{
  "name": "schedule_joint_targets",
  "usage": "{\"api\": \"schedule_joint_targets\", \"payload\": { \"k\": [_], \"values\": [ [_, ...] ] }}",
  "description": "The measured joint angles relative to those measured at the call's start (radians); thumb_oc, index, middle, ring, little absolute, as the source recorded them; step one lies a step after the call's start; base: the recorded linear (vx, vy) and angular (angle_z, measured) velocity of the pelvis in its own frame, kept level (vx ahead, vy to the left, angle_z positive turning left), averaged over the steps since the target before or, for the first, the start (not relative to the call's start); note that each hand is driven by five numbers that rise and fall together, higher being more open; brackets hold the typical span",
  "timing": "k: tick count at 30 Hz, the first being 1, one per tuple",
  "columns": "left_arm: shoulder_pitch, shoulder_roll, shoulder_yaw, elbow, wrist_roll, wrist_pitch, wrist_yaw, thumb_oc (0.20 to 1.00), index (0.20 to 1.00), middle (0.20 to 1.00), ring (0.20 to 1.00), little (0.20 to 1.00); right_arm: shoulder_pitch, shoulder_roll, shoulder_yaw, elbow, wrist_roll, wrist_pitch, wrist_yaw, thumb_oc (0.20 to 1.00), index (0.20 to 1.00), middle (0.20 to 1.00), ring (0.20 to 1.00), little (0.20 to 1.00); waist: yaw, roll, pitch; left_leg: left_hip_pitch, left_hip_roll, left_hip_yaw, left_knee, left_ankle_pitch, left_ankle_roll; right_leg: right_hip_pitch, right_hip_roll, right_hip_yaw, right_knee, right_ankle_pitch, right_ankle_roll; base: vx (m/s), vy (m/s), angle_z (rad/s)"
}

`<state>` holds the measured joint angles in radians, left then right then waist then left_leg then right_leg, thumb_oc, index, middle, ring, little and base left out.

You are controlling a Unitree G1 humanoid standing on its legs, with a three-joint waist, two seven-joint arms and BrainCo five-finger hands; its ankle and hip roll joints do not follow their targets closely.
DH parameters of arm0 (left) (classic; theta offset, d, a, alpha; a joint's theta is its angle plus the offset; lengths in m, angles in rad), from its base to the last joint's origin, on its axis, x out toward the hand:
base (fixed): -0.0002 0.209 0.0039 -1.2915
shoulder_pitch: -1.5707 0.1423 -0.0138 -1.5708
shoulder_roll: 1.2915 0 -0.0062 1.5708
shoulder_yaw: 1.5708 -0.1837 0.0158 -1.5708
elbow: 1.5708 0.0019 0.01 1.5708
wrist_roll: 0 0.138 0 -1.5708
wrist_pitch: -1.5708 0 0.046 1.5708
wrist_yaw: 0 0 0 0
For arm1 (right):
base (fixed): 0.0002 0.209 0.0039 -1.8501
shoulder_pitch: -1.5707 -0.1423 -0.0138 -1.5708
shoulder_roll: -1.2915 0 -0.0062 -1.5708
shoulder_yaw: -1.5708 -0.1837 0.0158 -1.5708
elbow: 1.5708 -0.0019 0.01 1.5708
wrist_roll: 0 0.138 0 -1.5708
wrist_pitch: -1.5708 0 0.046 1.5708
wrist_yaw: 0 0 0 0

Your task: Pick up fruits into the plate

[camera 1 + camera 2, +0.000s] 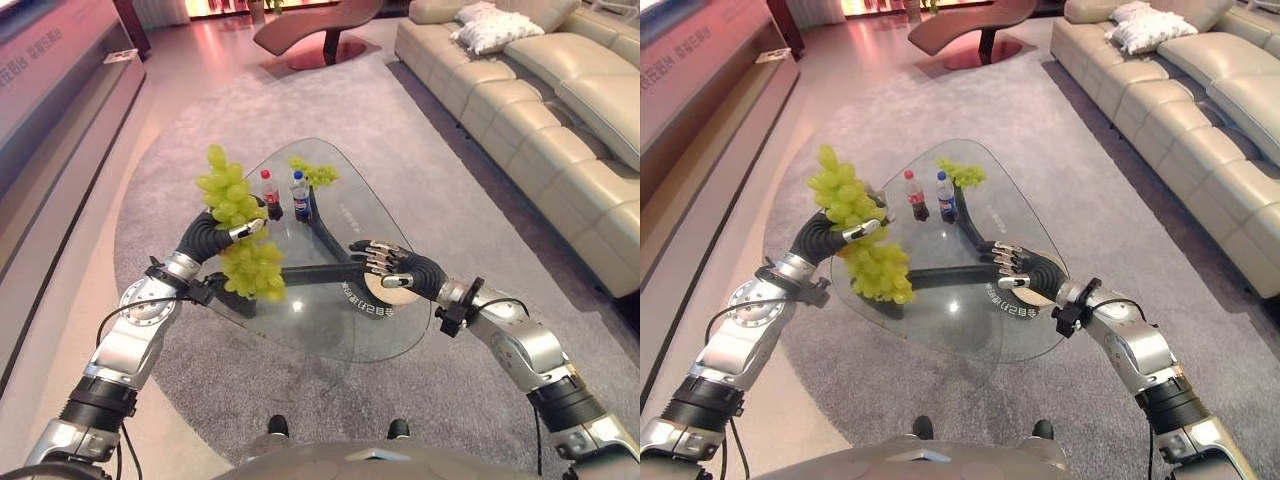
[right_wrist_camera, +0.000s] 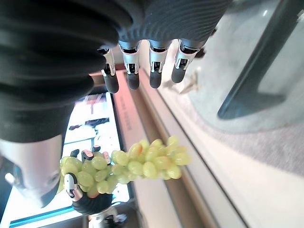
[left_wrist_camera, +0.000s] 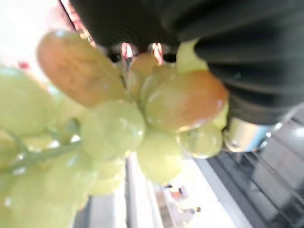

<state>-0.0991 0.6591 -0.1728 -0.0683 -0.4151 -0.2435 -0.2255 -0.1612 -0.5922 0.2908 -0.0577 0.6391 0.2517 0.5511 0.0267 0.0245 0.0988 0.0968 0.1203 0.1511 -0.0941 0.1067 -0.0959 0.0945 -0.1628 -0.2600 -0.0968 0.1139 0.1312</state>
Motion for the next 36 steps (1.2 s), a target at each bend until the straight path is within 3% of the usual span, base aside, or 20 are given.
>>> {"api": "schedule_joint_targets", "payload": {
  "k": [6,11,19,29,32,36],
  "values": [
    [-0.030,0.000,-0.063,-0.036,-0.086,-0.004,-0.062,0.200,0.200,0.200,0.200,0.200,-0.040,0.025,0.061,-0.040,0.137,0.065,0.130,1.000,1.000,1.000,1.000,1.000,0.005,-0.003,-0.002,0.000,-0.001,-0.005,0.001,0.007,0.006,0.003,0.001,-0.003,0.000,0.005,0.000,-0.01,0.004,0.01],
    [-0.077,-0.018,-0.108,-0.066,-0.159,-0.004,-0.115,0.200,0.200,0.200,0.200,0.200,-0.040,0.031,0.119,-0.074,0.195,0.097,0.173,1.000,1.000,1.000,1.000,1.000,0.007,-0.010,-0.006,0.000,-0.001,-0.005,0.002,0.011,0.005,0.002,0.002,-0.003,0.003,0.006,-0.001,-0.02,-0.010,0.00],
    [-0.129,-0.019,-0.150,-0.078,-0.215,-0.003,-0.141,0.200,0.200,0.200,0.200,0.200,-0.047,0.028,0.141,-0.133,0.247,0.098,0.174,1.000,1.000,1.000,1.000,1.000,-0.003,-0.022,-0.014,0.004,-0.001,0.004,0.001,0.008,0.007,0.000,0.002,0.006,0.003,0.006,0.000,-0.02,-0.002,-0.02],
    [-0.141,-0.037,-0.189,-0.080,-0.215,0.001,-0.120,0.200,0.200,0.200,0.200,0.200,-0.048,0.033,0.157,-0.143,0.246,0.080,0.104,1.000,1.000,1.000,1.000,1.000,-0.016,-0.022,-0.014,0.014,0.000,0.020,0.000,0.005,0.004,0.000,0.002,0.024,0.004,0.004,0.002,0.00,0.009,-0.05],
    [-0.141,-0.037,-0.181,-0.079,-0.214,0.001,-0.102,0.200,0.200,0.200,0.200,0.200,-0.048,0.028,0.143,-0.143,0.246,0.064,0.080,1.000,1.000,1.000,1.000,1.000,-0.024,-0.022,-0.014,0.014,0.000,0.021,0.000,0.005,0.004,-0.001,0.002,0.024,0.004,0.004,0.002,0.00,0.000,0.00],
    [-0.135,-0.036,-0.131,-0.074,-0.210,0.001,-0.074,0.200,0.200,0.200,0.200,0.200,-0.038,0.025,0.038,-0.137,0.286,0.012,0.062,1.000,1.000,1.000,1.000,1.000,-0.030,-0.022,-0.014,0.014,0.001,0.024,0.000,0.004,0.005,-0.003,0.002,0.027,0.001,0.004,0.002,0.00,0.000,0.00]
  ]
}}
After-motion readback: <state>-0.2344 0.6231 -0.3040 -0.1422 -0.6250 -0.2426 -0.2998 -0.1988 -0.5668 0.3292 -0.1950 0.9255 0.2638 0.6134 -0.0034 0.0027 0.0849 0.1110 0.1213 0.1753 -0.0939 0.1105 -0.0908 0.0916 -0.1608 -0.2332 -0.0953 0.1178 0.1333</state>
